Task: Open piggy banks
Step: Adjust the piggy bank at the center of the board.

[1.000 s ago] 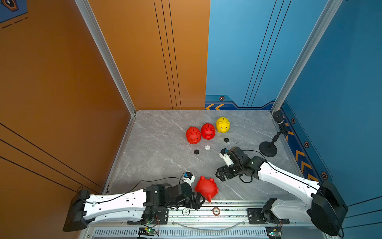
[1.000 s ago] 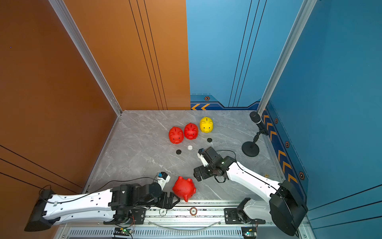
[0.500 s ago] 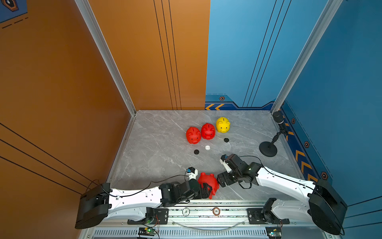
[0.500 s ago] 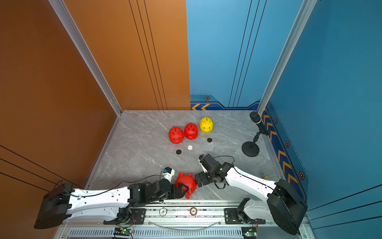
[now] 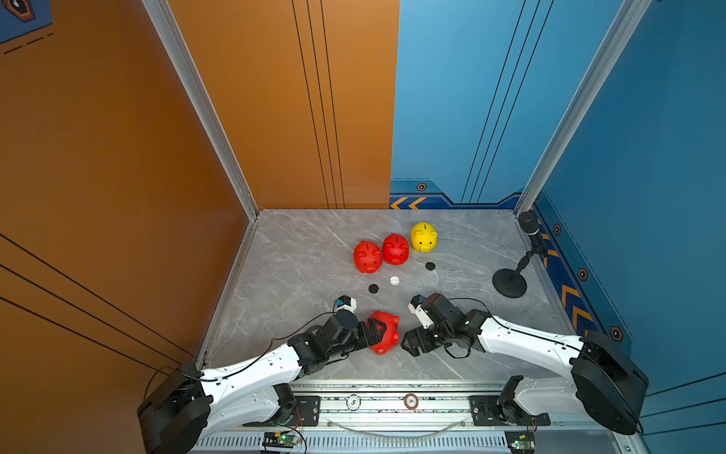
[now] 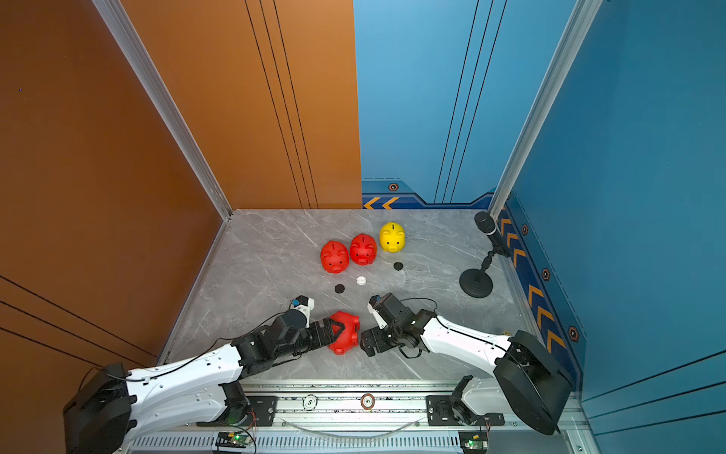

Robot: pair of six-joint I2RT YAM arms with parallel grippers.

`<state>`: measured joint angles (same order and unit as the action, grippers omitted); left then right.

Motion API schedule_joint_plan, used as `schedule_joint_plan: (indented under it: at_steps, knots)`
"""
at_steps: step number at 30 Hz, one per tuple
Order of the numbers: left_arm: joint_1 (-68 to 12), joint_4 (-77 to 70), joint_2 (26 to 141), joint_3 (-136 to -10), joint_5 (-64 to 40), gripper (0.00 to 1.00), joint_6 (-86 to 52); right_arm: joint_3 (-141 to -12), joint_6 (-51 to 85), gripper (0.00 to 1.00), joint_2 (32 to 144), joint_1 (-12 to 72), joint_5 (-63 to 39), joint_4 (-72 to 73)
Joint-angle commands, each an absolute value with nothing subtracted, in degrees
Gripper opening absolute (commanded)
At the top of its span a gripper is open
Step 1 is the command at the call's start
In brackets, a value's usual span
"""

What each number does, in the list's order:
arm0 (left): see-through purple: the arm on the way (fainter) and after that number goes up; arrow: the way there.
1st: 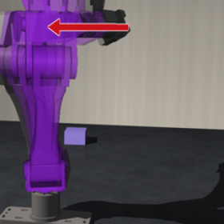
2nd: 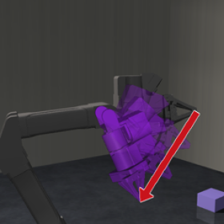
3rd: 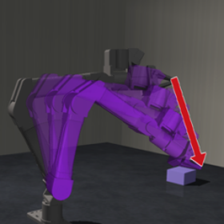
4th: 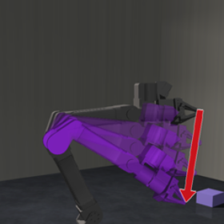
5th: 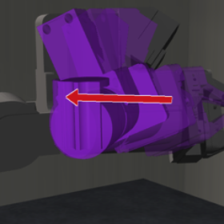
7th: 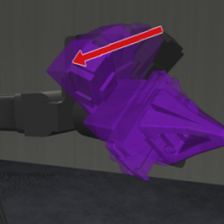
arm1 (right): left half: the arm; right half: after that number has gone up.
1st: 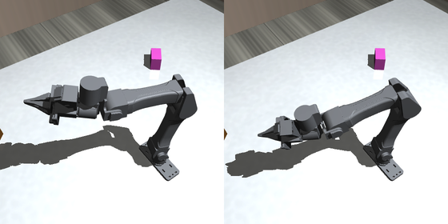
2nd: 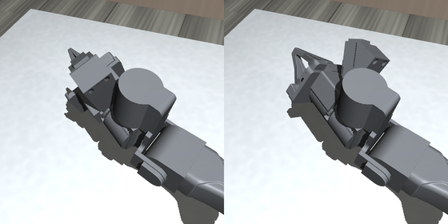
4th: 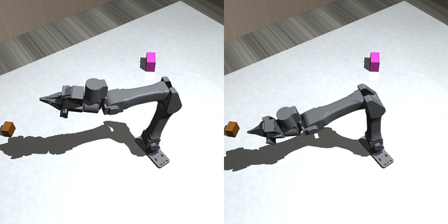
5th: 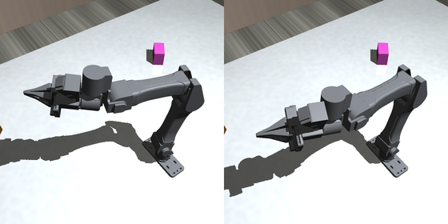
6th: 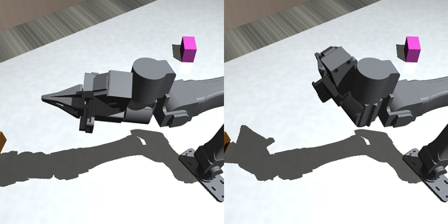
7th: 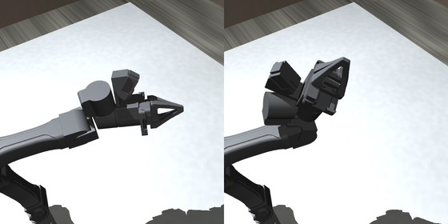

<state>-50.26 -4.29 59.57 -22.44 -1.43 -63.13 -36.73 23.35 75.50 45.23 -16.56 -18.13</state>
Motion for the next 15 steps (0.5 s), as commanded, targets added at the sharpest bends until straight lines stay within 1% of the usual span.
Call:
schedule_joint_plan:
  at_steps: [1, 4, 9, 12, 15]
  knots:
    - [-48.8, -6.4, 60.2, -21.7, -6.1, 0.98, -59.8, -38.5, 18.0, 0.97, 74.3, 41.7, -28.6, -21.5]
    - [-47.6, -6.9, 60.9, -21.9, -7.6, 0.98, -59.4, -37.2, 19.1, 0.97, 72.4, 38.1, -36.6, -19.1]
    - [-46.7, -6.3, 60.6, -22.0, -8.3, 0.98, -58.9, -35.1, 29.0, 0.98, 73.3, 37.6, -44.1, -8.1]
    - [-46.4, -5.5, 59.4, -21.7, -8.2, 0.98, -58.8, -33.6, 36.5, 0.97, 75.3, 37.7, -45.4, -0.3]
    - [-45.5, -4.9, 57.4, -21.0, -7.9, 0.98, -58.7, -32.3, 43.5, 0.92, 77.4, 37.9, -43.5, 6.1]
